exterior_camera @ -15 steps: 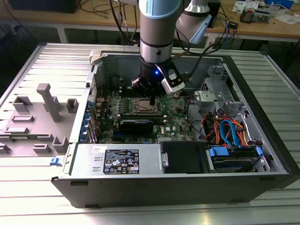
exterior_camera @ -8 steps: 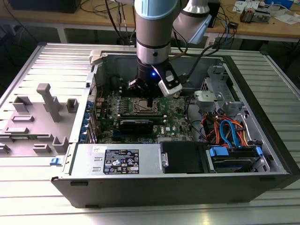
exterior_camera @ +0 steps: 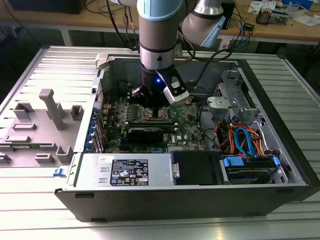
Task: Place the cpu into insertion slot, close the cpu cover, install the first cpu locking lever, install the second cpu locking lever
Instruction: 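Install the second cpu locking lever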
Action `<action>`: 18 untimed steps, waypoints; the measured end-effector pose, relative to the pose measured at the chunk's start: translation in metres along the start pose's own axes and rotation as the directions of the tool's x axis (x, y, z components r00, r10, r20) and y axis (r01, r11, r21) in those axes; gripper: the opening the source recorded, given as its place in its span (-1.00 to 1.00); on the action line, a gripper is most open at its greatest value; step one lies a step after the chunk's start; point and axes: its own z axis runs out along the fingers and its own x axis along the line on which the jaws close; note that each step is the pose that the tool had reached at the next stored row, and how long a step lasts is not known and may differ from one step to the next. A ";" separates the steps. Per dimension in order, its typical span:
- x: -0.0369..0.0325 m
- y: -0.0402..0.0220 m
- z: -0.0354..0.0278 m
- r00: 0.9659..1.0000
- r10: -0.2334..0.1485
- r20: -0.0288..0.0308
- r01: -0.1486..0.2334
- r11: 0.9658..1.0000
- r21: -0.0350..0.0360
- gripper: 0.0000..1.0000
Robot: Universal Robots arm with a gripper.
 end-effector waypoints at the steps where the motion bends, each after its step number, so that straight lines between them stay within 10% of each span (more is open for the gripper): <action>1: 0.0030 0.0002 0.0004 1.000 0.000 0.000 0.000 1.000 0.000 -0.79; 17: 0.0078 0.0005 0.0003 1.000 0.000 -0.001 0.000 1.000 0.000 -0.79; 18: 0.0063 0.0004 0.0003 1.000 0.001 -0.028 -0.001 1.000 -0.002 -0.79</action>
